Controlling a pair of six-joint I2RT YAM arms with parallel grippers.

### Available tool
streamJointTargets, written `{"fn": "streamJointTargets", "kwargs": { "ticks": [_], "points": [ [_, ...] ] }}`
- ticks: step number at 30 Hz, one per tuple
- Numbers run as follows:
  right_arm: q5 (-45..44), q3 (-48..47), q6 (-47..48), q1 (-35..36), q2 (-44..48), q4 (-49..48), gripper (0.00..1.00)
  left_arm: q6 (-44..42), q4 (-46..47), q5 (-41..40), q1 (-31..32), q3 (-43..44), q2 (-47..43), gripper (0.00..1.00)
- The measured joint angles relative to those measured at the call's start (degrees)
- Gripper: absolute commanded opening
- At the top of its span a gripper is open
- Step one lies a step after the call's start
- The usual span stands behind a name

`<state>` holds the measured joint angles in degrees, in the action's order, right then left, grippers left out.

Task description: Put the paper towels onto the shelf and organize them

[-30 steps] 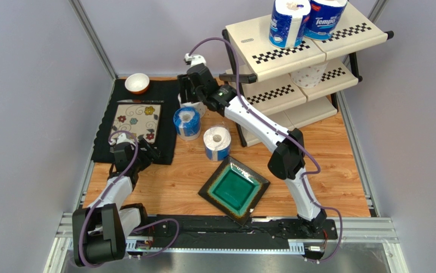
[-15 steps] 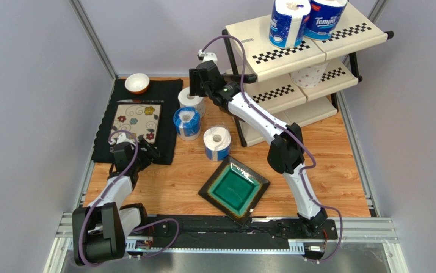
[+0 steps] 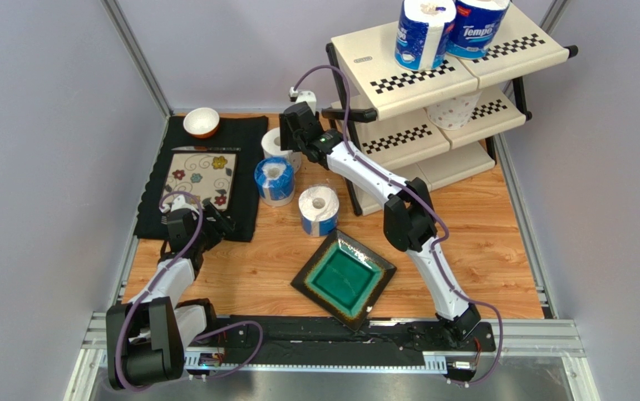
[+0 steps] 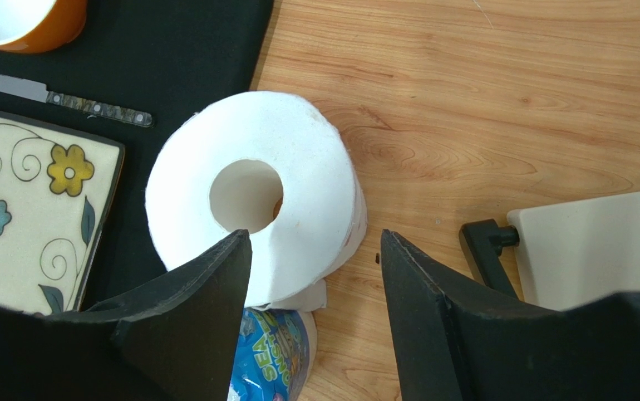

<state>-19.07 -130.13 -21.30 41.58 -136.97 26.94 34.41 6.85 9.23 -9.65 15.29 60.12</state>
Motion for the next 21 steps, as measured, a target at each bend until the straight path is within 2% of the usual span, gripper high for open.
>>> {"fn": "streamJointTargets", "kwargs": {
  "ticks": [21],
  "points": [
    [-0.4,-0.7,0.4,0.0,-3.0,-1.6,0.62,0.2,1.0,1.2,-0.9,0.0,0.7,0.89]
  ]
}}
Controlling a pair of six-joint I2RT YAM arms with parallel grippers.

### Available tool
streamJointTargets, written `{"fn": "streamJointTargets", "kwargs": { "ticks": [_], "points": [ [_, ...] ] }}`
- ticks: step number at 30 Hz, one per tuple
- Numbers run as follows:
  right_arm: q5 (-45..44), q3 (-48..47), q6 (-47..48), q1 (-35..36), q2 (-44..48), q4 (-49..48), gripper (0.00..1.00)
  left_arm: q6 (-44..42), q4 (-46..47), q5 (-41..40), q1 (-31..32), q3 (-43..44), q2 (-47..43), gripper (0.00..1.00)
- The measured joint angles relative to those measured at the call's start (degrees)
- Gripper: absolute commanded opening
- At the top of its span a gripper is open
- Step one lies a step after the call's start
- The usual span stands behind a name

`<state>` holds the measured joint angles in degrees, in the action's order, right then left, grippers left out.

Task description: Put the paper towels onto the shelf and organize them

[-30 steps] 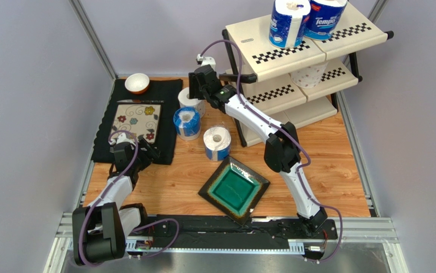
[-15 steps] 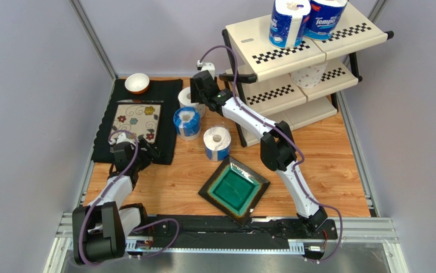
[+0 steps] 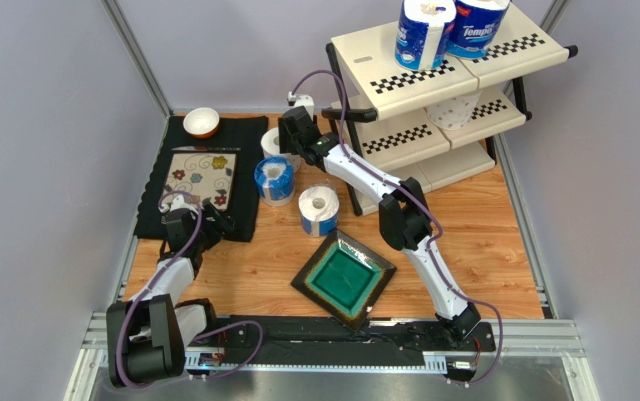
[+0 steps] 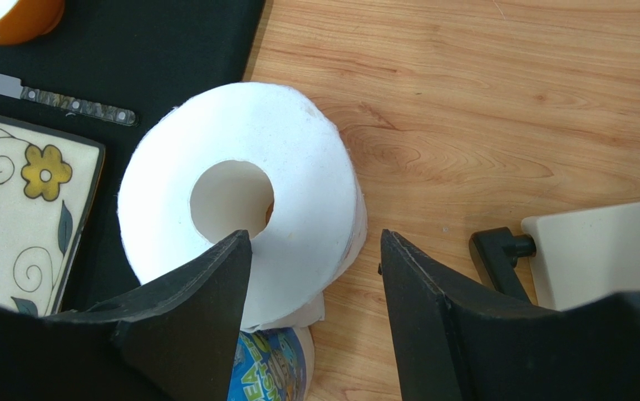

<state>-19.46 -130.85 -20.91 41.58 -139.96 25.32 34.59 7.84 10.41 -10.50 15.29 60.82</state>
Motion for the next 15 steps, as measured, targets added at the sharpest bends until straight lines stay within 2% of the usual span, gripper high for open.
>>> {"fn": "streamJointTargets", "kwargs": {
  "ticks": [15],
  "points": [
    [0.5,1.1,-0.3,0.0,-0.8,-6.4,0.62,0.3,0.6,1.4,-0.8,0.0,0.5,0.88]
  ]
}}
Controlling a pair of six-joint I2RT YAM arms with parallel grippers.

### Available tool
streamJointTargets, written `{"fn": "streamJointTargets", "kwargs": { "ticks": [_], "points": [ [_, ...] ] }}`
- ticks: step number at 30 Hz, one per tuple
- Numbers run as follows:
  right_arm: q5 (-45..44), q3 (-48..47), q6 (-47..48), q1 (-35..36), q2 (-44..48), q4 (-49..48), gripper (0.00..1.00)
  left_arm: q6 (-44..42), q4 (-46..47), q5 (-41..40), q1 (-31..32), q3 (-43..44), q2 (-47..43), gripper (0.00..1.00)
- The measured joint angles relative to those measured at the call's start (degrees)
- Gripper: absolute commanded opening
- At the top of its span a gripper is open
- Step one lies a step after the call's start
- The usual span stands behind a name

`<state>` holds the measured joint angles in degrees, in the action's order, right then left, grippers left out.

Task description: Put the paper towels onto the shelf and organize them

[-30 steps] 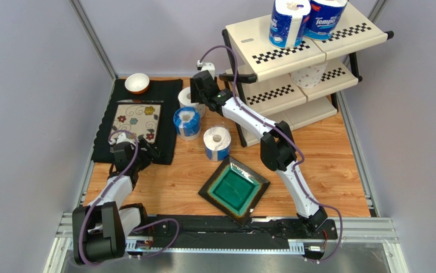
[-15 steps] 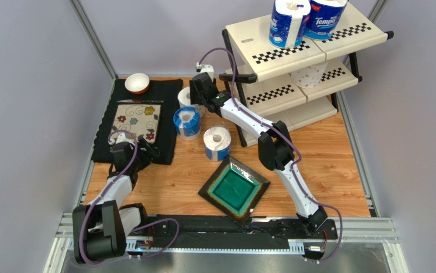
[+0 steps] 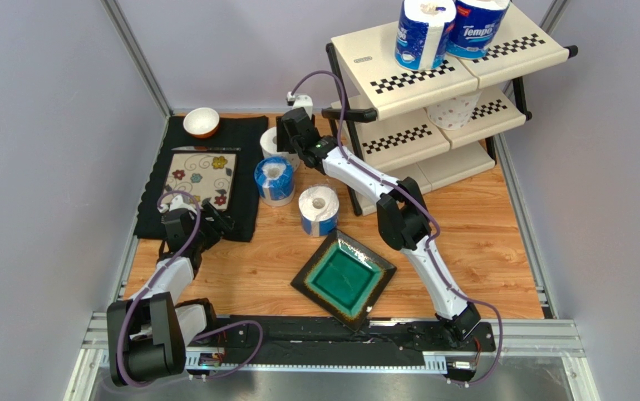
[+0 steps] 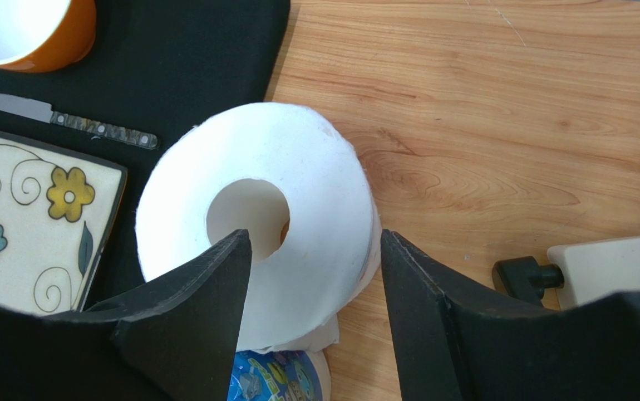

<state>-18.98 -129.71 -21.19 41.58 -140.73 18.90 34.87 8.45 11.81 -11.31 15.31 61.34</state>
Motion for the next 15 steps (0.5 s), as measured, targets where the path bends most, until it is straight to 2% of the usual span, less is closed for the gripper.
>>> {"fn": "streamJointTargets", "kwargs": {
  "ticks": [15],
  "points": [
    [0.0,-3.1,0.0,0.0,-3.3,-0.4,0.62,0.2,0.2,0.3,-0.3,0.0,0.1,0.88]
  ]
}}
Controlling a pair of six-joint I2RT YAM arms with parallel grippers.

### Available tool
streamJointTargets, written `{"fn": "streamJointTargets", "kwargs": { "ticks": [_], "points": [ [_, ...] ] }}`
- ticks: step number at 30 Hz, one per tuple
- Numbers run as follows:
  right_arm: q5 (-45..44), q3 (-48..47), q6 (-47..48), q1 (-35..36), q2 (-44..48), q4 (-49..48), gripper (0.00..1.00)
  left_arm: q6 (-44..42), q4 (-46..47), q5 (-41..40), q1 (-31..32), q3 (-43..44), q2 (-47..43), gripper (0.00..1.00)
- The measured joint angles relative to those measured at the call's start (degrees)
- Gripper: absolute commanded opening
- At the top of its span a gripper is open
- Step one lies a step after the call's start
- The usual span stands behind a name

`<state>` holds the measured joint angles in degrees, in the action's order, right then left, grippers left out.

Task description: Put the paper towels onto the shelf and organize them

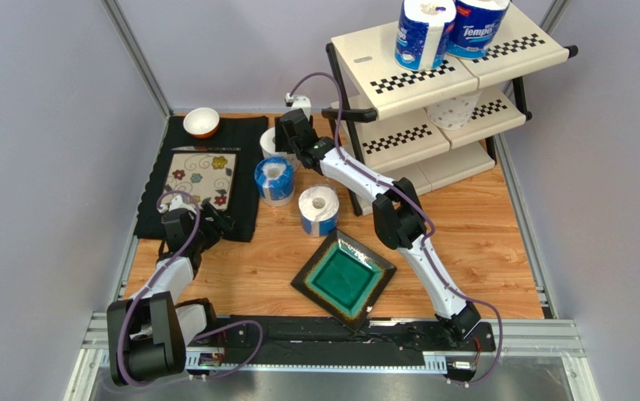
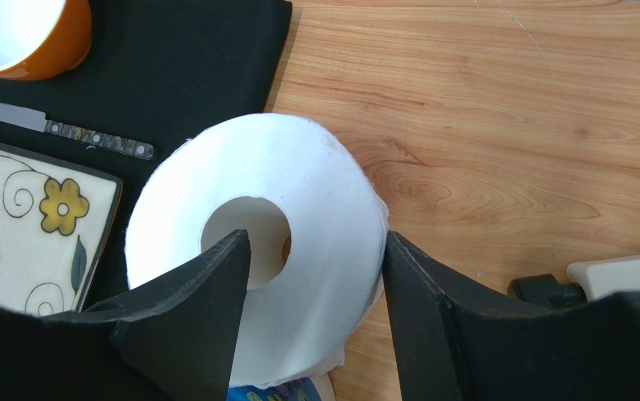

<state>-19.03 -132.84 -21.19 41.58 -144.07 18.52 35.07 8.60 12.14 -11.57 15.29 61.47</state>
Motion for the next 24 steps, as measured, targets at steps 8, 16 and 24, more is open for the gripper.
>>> {"fn": "streamJointTargets", "kwargs": {
  "ticks": [8,16,24],
  "points": [
    [-0.4,-0.3,0.0,0.0,-0.2,0.0,0.54,0.3,0.1,0.3,-0.2,0.0,0.1,0.88],
    [-0.5,-0.3,0.0,0.0,-0.2,-0.4,0.3,0.5,0.2,0.5,-0.5,0.0,0.1,0.88],
    [-0.3,1.0,0.5,0.0,0.2,-2.2,0.14,0.6,0.3,0.7,-0.6,0.0,0.2,0.88]
  ]
}}
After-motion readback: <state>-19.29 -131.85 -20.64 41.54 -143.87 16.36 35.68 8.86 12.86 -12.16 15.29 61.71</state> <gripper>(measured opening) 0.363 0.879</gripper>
